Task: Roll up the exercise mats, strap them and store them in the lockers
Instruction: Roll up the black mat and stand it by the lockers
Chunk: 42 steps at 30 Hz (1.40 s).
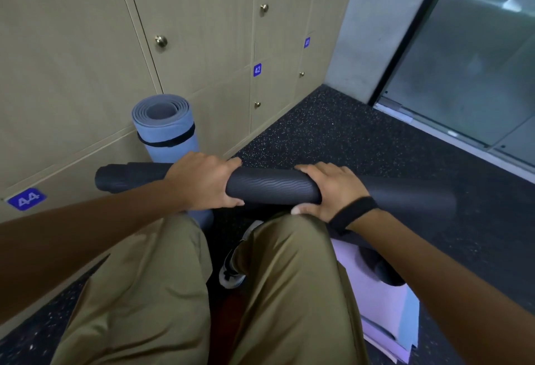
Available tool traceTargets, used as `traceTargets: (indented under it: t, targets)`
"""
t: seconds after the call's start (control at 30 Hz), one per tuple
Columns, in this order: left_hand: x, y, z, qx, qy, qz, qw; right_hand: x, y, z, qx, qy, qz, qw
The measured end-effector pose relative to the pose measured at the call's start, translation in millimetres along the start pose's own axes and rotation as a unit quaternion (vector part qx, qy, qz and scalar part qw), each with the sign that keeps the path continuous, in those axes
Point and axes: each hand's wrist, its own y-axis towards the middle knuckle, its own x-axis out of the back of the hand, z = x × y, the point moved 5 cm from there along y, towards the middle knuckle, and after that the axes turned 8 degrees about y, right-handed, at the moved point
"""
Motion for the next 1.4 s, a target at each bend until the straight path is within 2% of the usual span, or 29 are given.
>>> traceTargets:
  t: [0.1,0.27,0.47,0.67,0.87,1.03,1.23,1.4]
  targets:
    - [5,8,14,0.016,-0.028,0.060,0.998,3,0,-11,0.004,-0.083,-0.050,0.995]
    - [29,20,36,0.042,-0.051,0.089,0.994,30,24,-14,-0.015,-0.105,-0.053,0.993]
    - [117,39,78,0.070,-0.001,0.038,0.997,116,46,8,-0.011,-0.119,-0.104,0.987]
    - [207,27,104,0.072,0.030,-0.027,0.997,203,34,45,0.008,-0.137,-0.167,0.976]
    - [265,-10,113,0.067,0.035,-0.055,0.996,249,-1,82,0.030,-0.162,-0.200,0.966]
    - [281,-60,105,0.076,0.028,-0.048,0.996,248,-39,117,0.059,-0.178,-0.227,0.956]
    - [251,-123,80,0.073,0.000,-0.004,0.997,210,-95,152,0.105,-0.194,-0.242,0.945]
    - [210,-165,51,0.064,-0.032,0.054,0.996,162,-129,161,0.101,-0.179,-0.182,0.961]
